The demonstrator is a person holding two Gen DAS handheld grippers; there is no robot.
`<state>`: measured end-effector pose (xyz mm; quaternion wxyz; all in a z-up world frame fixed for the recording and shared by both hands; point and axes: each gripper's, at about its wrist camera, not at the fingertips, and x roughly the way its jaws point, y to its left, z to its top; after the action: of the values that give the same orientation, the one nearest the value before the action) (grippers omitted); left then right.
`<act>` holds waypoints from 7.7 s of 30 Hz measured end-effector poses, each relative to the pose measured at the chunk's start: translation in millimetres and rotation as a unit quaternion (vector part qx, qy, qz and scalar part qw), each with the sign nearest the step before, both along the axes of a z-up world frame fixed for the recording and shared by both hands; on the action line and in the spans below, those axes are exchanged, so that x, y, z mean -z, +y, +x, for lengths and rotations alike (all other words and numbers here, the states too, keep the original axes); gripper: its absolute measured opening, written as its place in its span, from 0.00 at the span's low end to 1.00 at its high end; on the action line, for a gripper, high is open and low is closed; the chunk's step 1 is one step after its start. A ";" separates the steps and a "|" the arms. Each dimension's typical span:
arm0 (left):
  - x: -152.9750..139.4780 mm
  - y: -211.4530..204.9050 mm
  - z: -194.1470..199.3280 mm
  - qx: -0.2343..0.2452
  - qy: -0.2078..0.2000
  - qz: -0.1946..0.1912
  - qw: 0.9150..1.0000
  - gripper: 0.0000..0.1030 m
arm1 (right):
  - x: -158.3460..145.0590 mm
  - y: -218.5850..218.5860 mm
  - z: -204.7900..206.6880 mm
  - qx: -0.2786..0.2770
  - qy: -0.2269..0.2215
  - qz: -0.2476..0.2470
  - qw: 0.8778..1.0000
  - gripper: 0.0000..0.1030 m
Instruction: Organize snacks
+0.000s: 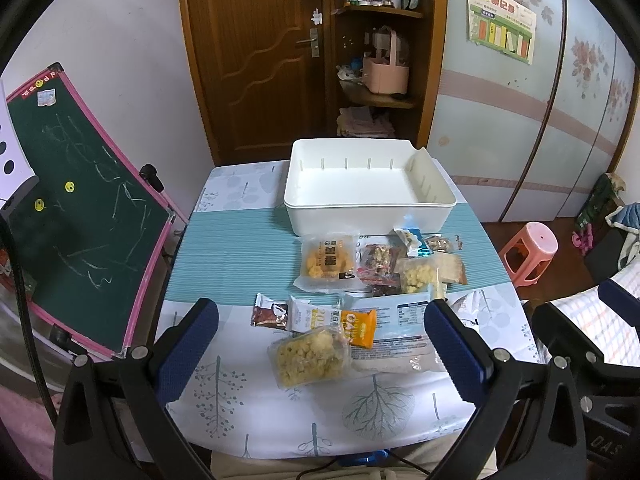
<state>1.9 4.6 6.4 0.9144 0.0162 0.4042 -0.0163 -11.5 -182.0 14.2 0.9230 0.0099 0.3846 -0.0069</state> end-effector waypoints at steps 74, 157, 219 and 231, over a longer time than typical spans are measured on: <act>-5.4 -0.8 -3.7 0.002 -0.004 0.004 1.000 0.99 | -5.3 -8.8 -7.5 0.018 -0.012 0.018 1.000 1.00; 230.5 22.4 86.1 0.154 0.227 0.018 0.961 0.86 | 201.5 -61.2 85.9 -0.042 0.208 0.157 0.964 0.55; -19.2 -16.2 244.0 0.110 -0.013 -0.004 0.994 0.65 | -24.2 -48.0 202.5 -0.036 -0.075 0.031 0.996 0.33; 29.5 -25.9 301.4 0.091 0.003 0.006 0.996 0.65 | 16.0 -31.4 268.4 -0.033 -0.027 0.026 0.999 0.34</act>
<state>303.2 -21.3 -23.1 0.9076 0.0585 0.4044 -0.0965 257.0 -213.4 -1.8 0.9321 0.0217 0.3601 0.0342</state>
